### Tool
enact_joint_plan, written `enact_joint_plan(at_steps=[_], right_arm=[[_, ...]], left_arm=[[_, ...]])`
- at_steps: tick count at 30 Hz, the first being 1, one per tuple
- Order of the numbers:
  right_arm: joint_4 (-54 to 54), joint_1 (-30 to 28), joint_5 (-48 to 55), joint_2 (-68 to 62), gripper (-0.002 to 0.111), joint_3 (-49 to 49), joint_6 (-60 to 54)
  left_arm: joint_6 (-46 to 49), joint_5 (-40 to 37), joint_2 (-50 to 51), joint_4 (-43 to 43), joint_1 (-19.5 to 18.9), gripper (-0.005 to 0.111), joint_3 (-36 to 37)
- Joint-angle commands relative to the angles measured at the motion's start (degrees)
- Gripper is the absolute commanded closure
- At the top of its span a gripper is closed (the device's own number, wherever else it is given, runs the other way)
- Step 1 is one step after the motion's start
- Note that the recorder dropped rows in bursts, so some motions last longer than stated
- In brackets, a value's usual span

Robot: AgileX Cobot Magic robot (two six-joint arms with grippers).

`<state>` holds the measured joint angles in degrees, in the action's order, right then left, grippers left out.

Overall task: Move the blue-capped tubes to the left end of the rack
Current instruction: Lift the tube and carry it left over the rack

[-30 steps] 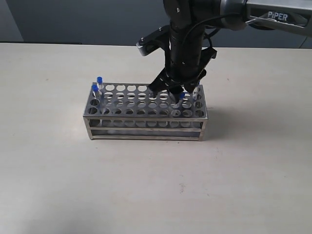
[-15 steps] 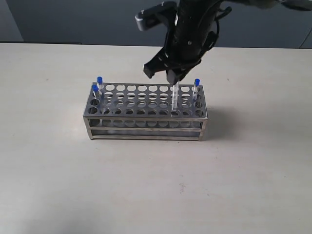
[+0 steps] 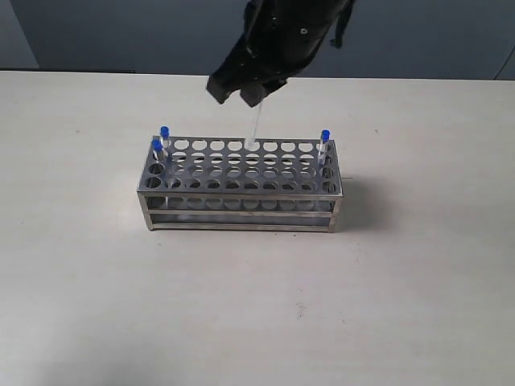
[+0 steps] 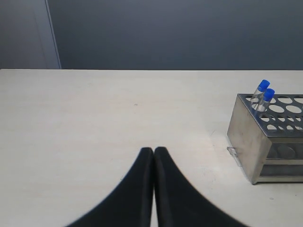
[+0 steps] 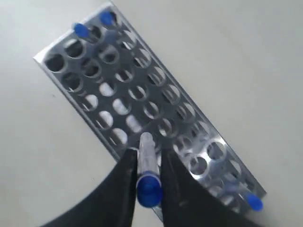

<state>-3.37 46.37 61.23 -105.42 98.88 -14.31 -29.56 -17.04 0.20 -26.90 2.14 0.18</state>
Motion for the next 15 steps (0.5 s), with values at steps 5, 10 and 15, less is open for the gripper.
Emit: enact_joint_plan(at_steps=[5, 10, 15], right_arm=[[-2.98, 5.32, -1.96, -7.06, 0.109, 8.1, -5.82], [-3.61, 6.36, 0.54, -12.9, 0.109, 16.35, -6.58], [-4.2, 6.36, 2.41, -18.1, 0.109, 22.11, -6.69]], left_arm=[[-0.03, 0.3, -0.2, 0.06, 0.36, 0.106, -0.18], [-0.03, 0.3, -0.2, 0.06, 0.36, 0.106, -0.18], [-0.03, 0.3, -0.2, 0.06, 0.36, 0.106, -0.18]])
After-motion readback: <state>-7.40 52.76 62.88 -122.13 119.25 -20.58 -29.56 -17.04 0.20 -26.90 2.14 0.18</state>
